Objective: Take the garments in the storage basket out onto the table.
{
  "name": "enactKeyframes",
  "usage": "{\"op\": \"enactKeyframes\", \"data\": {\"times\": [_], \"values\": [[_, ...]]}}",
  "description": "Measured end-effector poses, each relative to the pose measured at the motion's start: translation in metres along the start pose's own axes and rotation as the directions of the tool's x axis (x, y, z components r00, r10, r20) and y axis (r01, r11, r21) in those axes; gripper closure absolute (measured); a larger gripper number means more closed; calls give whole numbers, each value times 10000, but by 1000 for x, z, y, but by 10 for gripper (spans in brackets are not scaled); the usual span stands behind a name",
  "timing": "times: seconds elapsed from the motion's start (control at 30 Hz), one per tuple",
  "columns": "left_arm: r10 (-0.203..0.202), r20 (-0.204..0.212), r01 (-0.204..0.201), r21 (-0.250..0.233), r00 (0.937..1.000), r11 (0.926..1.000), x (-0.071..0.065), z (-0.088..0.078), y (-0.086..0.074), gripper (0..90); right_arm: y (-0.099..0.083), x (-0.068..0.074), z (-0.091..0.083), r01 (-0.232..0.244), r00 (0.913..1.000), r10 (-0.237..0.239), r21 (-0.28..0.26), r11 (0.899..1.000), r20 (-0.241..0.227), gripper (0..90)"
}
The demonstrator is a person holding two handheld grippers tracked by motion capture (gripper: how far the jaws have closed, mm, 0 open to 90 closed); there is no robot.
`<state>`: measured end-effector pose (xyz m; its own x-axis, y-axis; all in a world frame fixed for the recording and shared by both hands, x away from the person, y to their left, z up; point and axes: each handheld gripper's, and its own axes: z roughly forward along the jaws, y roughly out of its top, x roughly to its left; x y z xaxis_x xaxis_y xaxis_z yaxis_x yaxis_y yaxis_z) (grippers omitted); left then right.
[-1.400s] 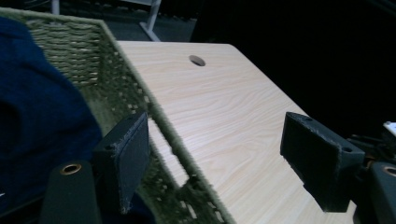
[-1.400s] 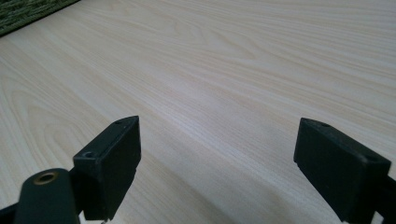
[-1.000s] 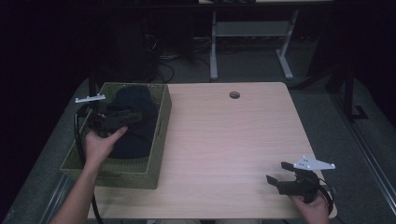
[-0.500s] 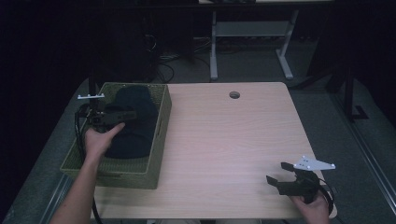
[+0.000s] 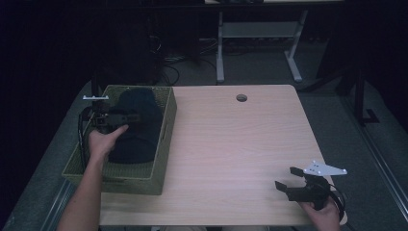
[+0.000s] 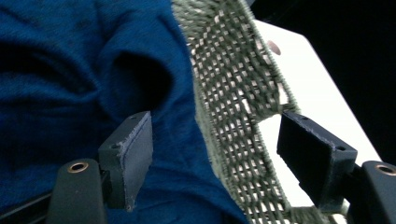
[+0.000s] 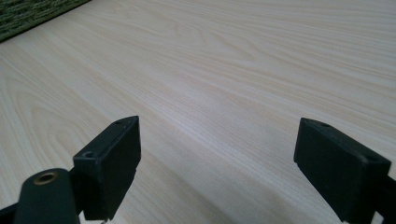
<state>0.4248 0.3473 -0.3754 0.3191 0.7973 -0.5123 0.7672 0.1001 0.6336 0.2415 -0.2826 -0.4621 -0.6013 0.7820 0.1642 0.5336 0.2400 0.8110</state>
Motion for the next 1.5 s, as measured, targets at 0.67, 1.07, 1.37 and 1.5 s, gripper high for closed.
{"op": "enactKeyframes", "data": {"times": [0.67,1.07,1.37,1.5], "values": [[-907,-562,965,1096,9943,9893,25,22,-2,265,0,0,-1,-11,10000,11,-39,10000,-87,145],[-1425,-1078,1604,1817,9839,9702,40,38,-2,266,0,0,-1,45,9998,-45,-41,10000,-192,145],[-1371,-1384,1660,2254,9808,9600,44,52,-4,268,0,1,0,122,9997,-123,-12,9999,-203,145],[-1373,-1503,1694,2278,9791,9589,44,54,-6,277,0,2,0,136,9996,-136,11,9999,-228,146]]}}
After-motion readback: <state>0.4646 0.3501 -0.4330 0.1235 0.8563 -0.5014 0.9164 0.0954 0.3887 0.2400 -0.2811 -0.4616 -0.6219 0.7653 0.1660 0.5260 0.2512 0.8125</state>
